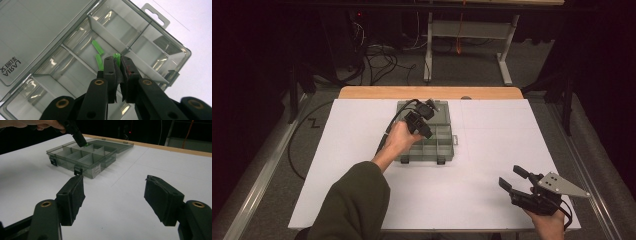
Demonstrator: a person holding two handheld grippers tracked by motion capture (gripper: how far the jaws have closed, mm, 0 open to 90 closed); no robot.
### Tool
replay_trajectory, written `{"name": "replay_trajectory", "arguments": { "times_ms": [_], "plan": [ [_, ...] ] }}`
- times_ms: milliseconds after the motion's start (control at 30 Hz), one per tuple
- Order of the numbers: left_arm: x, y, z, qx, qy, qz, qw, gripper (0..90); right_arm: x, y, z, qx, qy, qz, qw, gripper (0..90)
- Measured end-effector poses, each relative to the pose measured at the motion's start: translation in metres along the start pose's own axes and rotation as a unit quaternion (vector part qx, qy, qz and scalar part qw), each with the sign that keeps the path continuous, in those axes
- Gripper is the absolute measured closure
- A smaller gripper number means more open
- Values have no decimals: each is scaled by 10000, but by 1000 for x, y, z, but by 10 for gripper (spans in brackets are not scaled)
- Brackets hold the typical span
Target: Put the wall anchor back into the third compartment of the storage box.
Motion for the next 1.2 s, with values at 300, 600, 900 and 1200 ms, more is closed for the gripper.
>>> {"name": "replay_trajectory", "arguments": {
  "times_ms": [300,600,900,1200],
  "plan": [
    [-9,4,-1,49,42,-114,9999,833,0,0,0,-1,1,-5,10000,341],
    [-15,6,-2,121,80,-105,9998,832,0,0,0,-17,-4,4,10000,341],
    [-15,7,0,135,67,-165,9998,803,1,-1,0,-39,-13,15,10000,341],
    [-1,7,3,128,-111,-218,9996,717,0,-1,0,-44,-14,28,10000,341]
  ]
}}
Point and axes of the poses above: each handheld gripper's, and its own axes: x roughly backward along the jaws, z roughly out of its underside, y roughly to its left, the point moved 3 cm from there along -x, roughly forward along the jaws, and after that the axes turned 6 degrees about -x, right-handed, at the moved point
